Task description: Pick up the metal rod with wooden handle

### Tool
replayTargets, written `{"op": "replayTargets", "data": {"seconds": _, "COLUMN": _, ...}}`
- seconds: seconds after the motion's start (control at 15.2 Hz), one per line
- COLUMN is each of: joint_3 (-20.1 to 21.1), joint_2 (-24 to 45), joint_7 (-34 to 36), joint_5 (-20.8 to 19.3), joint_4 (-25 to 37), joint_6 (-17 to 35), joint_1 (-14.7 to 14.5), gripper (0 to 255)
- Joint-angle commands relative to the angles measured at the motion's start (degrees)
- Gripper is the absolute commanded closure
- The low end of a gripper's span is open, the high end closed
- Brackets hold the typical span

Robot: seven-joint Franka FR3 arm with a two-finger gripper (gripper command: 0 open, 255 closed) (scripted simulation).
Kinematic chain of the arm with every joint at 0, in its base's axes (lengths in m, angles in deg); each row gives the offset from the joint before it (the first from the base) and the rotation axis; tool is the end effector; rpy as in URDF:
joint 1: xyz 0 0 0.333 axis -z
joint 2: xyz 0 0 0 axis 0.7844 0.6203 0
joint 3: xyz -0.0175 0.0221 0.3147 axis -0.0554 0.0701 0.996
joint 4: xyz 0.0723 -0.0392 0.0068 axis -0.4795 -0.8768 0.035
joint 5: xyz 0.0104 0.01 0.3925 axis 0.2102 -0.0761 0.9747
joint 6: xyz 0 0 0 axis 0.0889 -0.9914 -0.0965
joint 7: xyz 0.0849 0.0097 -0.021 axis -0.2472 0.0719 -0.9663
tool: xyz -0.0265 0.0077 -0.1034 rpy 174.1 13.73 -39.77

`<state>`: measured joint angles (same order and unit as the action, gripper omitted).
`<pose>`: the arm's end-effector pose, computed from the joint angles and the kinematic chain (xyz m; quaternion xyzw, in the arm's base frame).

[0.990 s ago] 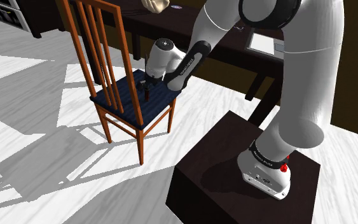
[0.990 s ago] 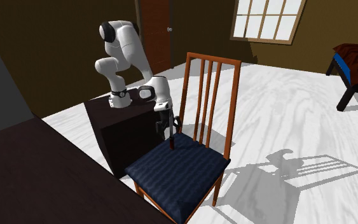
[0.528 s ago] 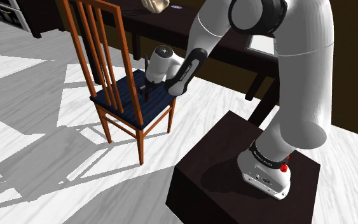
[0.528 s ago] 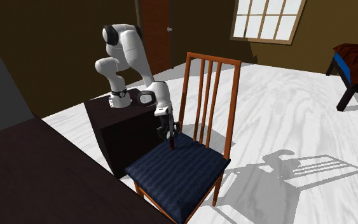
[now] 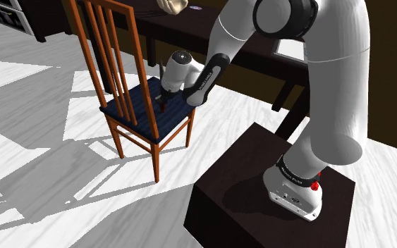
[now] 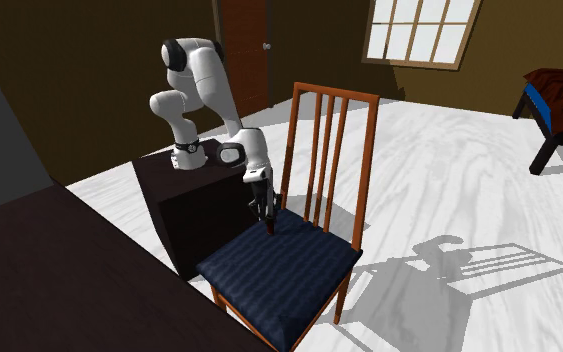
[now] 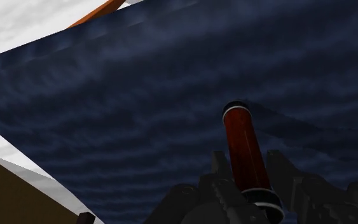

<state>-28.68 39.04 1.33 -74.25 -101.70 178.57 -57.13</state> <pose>0.5983 0.0515 0.1708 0.9755 -0.0477 0.2125 0.0327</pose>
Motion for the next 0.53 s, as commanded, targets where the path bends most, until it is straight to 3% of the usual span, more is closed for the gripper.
{"op": "replayTargets", "data": {"seconds": 0.0, "joint_3": 0.0, "joint_2": 0.1, "joint_7": -0.1, "joint_5": 0.0, "joint_4": 0.0, "joint_6": 0.0, "joint_1": 0.2, "gripper": 255}}
{"op": "replayTargets", "data": {"seconds": 0.46, "joint_3": 4.3, "joint_2": -5.1, "joint_7": -3.6, "joint_5": 2.2, "joint_4": -1.8, "joint_6": -4.0, "joint_1": 3.7, "gripper": 255}}
